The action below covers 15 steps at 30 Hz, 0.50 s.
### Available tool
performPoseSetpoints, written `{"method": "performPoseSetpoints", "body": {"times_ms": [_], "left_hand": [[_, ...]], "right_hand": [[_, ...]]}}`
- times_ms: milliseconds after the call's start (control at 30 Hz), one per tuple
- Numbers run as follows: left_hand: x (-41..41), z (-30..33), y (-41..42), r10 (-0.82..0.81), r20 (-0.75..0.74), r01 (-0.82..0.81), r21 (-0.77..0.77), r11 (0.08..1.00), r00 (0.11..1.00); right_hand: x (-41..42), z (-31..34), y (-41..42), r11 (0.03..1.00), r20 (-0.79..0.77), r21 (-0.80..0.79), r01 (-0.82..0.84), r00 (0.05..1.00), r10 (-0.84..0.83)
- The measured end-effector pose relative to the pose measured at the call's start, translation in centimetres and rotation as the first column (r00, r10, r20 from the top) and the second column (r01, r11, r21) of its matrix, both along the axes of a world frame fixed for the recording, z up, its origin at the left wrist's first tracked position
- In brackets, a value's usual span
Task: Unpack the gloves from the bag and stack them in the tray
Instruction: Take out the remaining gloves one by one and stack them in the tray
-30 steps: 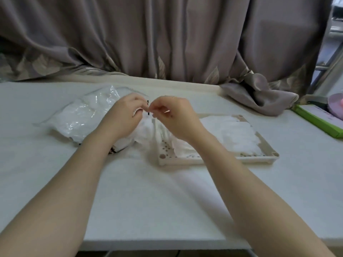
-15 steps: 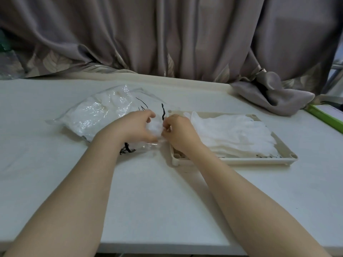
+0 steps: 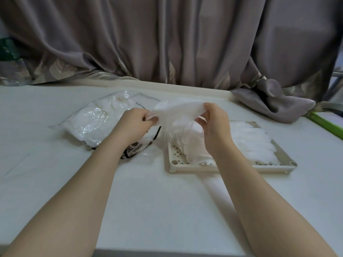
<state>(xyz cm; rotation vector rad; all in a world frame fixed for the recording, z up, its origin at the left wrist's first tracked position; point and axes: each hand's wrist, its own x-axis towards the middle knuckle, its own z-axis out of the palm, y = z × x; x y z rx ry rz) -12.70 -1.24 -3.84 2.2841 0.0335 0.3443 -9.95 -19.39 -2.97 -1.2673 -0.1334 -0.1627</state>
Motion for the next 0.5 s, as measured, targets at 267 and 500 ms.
{"method": "performPoseSetpoints", "body": {"times_ms": [267,500], "left_hand": [[-1.6,4.3,-2.4,-0.355,0.222,0.313,-0.923,0.224,0.908],[-0.8,5.3,-5.2,-0.312,0.179,0.241,-0.955,0.171,0.933]], "right_hand": [[0.1,1.8,-1.8,0.955,-0.091,0.281,-0.100,0.987,0.130],[-1.2,2.8,-3.2,0.912,-0.160,0.330,-0.245,0.937,0.309]]}}
